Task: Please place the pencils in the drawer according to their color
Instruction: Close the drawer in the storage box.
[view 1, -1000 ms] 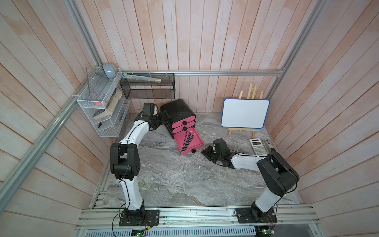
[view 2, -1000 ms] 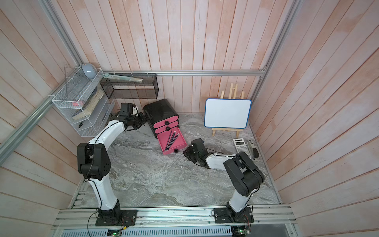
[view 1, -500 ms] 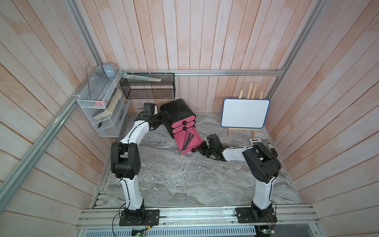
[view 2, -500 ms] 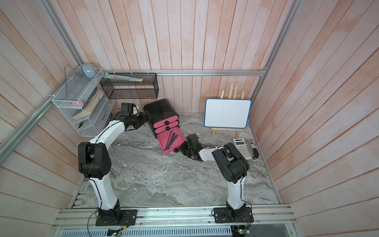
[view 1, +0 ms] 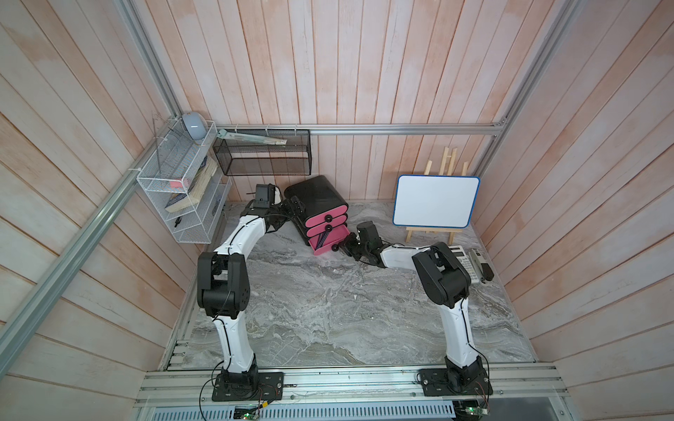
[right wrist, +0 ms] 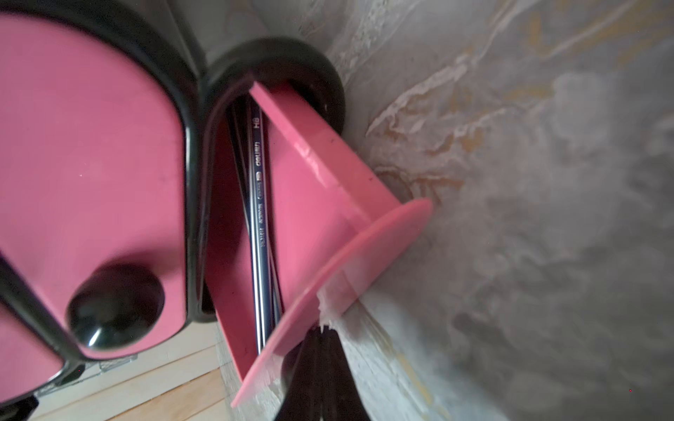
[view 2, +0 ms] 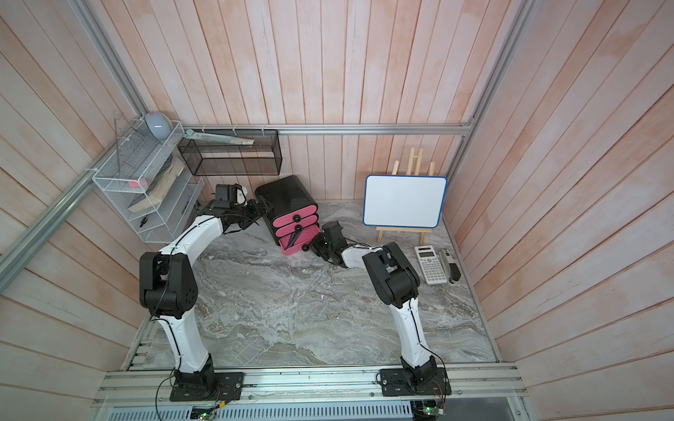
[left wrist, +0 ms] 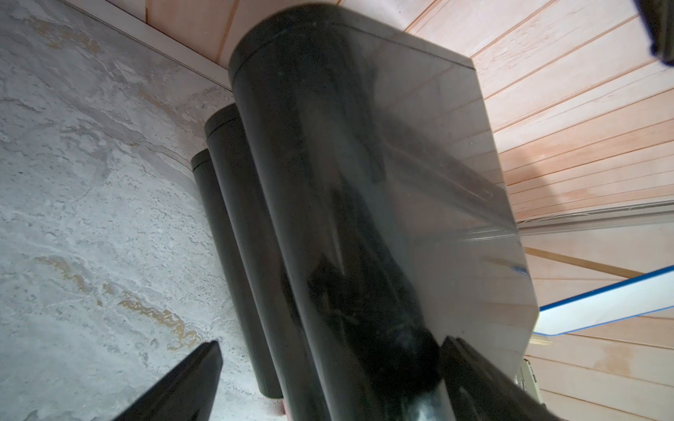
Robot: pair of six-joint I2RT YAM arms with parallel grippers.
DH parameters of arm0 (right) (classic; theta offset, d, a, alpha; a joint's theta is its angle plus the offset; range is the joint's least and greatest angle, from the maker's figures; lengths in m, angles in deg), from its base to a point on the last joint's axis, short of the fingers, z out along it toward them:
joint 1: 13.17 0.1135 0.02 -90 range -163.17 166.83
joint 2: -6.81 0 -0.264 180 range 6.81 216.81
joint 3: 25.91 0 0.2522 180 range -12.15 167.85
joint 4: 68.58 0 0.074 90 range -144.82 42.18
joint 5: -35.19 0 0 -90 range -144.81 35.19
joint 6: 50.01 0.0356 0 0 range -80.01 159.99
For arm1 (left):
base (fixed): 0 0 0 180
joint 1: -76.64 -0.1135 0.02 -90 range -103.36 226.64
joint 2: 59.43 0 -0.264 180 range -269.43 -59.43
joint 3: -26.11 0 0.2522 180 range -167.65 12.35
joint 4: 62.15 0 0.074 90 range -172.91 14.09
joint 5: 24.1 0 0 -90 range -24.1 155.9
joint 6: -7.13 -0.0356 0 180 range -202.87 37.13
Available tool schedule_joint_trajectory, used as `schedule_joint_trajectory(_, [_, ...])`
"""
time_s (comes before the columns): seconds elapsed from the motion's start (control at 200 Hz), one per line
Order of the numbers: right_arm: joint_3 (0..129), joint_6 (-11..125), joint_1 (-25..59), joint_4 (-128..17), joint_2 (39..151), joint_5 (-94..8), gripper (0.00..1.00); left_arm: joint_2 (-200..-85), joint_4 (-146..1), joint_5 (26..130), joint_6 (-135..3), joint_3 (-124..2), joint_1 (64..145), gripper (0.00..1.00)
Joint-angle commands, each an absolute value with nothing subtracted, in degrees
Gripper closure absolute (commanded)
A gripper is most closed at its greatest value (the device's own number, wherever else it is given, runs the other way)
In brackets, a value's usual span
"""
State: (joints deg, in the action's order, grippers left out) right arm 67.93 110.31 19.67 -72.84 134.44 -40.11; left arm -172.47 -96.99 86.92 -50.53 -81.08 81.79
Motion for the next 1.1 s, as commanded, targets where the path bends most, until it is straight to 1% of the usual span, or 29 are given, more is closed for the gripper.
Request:
schedule_joint_trajectory(0.0, [72.2,112.3,19.4,-73.2,137.5,-39.9,0.97,-174.1,-101.7,86.3,-52.3,-78.3,81.9,0.00])
schedule_joint_trajectory(0.21, [79.5,114.2,19.4,-74.4,141.8,-39.6,0.99,-174.0,-101.3,86.7,-52.4,-77.5,82.0,0.00])
schedule_joint_trajectory(0.37, [82.7,116.0,19.5,-75.9,144.4,-39.0,0.99,-174.0,-100.9,86.8,-52.1,-76.7,82.1,0.00])
schedule_joint_trajectory(0.53, [81.9,117.8,19.6,-78.7,145.1,-38.5,0.99,-173.5,-100.4,86.8,-51.9,-76.0,82.2,0.01])
schedule_joint_trajectory(0.695, [77.5,118.2,19.6,-85.9,143.9,-37.7,0.98,-172.7,-100.0,87.0,-51.8,-75.5,82.2,0.01])
schedule_joint_trajectory(0.785, [73.8,118.0,19.5,-89.2,141.5,-37.1,0.97,-172.1,-100.4,86.9,-51.9,-76.0,82.1,0.00])
schedule_joint_trajectory(0.89, [66.8,115.8,19.5,-92.5,135.5,-37.3,0.95,-170.6,-101.0,86.9,-52.2,-77.3,81.9,0.00])
schedule_joint_trajectory(1.015, [58.9,111.2,19.2,-94.1,127.1,-37.9,0.88,-168.6,-102.1,86.4,-52.8,-80.0,81.5,0.00])
schedule_joint_trajectory(1.095, [55.1,107.1,18.7,-93.1,121.3,-38.2,0.81,-167.2,-103.0,86.1,-53.3,-82.0,81.3,0.00])
